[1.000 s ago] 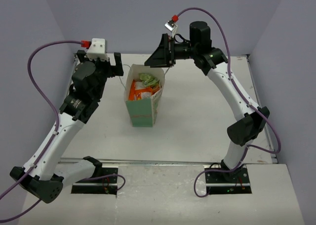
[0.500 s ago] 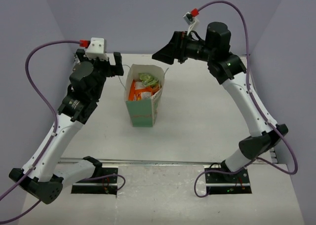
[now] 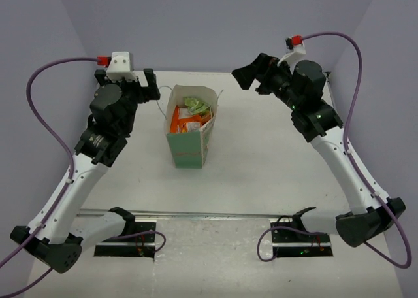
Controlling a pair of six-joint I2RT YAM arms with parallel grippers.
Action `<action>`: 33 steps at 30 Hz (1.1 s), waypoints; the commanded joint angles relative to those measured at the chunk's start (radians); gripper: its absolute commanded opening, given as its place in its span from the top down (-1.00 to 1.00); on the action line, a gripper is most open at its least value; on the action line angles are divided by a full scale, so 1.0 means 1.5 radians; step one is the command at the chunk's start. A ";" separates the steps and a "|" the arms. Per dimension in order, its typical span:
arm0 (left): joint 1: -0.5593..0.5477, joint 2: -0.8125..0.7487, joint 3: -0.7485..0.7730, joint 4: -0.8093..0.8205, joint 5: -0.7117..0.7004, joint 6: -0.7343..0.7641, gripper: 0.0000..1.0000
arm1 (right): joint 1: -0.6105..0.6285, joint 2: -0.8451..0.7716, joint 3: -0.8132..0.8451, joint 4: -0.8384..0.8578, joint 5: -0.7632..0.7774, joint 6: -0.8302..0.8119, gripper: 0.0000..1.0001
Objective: Place the snacks into the paper bag
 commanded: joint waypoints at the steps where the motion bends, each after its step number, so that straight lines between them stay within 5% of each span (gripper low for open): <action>1: 0.001 -0.018 -0.011 -0.005 -0.113 -0.067 -1.00 | -0.007 -0.044 -0.025 -0.034 0.199 0.025 -0.98; 11: -0.001 -0.077 -0.063 -0.086 -0.160 -0.181 -1.00 | -0.009 -0.127 -0.102 -0.207 0.335 0.133 -0.98; 17: 0.000 -0.139 -0.117 -0.105 -0.083 -0.207 -1.00 | -0.009 -0.171 -0.127 -0.272 0.385 0.133 -0.98; 25: 0.000 -0.169 -0.130 -0.117 0.043 -0.206 -1.00 | -0.009 -0.140 -0.083 -0.381 0.349 0.124 -0.98; 33: 0.000 -0.201 -0.147 -0.150 0.059 -0.227 -1.00 | -0.008 -0.160 -0.137 -0.348 0.302 0.149 -0.98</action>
